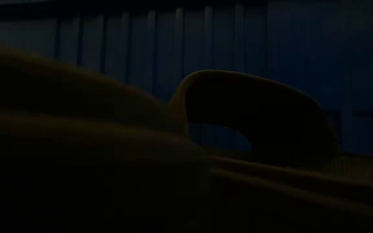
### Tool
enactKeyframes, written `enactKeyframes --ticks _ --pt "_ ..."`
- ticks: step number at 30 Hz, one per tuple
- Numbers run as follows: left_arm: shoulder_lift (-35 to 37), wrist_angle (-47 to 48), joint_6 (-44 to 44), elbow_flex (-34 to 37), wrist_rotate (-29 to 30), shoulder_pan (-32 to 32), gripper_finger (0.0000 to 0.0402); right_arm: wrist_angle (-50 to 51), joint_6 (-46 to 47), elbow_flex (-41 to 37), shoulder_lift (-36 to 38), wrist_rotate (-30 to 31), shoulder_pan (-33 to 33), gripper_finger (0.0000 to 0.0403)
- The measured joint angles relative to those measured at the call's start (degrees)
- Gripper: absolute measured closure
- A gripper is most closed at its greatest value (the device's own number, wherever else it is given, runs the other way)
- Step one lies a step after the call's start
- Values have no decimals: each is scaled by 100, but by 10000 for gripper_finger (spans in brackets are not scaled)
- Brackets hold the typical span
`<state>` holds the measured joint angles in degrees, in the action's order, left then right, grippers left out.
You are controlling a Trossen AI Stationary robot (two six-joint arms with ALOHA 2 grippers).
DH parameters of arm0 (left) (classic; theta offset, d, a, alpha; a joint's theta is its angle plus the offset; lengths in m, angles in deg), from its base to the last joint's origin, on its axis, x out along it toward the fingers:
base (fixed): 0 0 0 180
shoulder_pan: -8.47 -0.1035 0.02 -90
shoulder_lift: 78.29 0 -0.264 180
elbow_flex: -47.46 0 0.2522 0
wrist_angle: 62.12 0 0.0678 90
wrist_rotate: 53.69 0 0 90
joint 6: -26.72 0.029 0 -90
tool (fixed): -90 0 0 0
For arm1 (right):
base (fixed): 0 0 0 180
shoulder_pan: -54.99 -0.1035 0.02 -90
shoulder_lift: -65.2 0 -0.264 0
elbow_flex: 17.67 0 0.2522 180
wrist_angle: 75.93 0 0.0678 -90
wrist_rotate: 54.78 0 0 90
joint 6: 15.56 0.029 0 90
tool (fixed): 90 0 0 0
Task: Pick and place slides into bin
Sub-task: Adjust the black slides in the blue organizer bin
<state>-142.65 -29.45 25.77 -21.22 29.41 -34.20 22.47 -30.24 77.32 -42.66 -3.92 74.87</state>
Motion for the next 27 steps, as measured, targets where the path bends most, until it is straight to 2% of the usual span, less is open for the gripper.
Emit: enactKeyframes --ticks 4,14,17,23,27 --pt "0 0 2 0 0 0 157 127 168 0 0 -13 0 170" --pt "0 1 1 0 0 0 157 463 240 84 0 -3 -2 167" --pt "0 0 2 0 0 0 157 482 238 350 0 256 -7 167" --pt "0 1 2 0 0 -1 157 539 232 951 2 1509 -17 166" --pt "0 0 4 0 0 0 157 545 226 1036 2 1554 -24 167"
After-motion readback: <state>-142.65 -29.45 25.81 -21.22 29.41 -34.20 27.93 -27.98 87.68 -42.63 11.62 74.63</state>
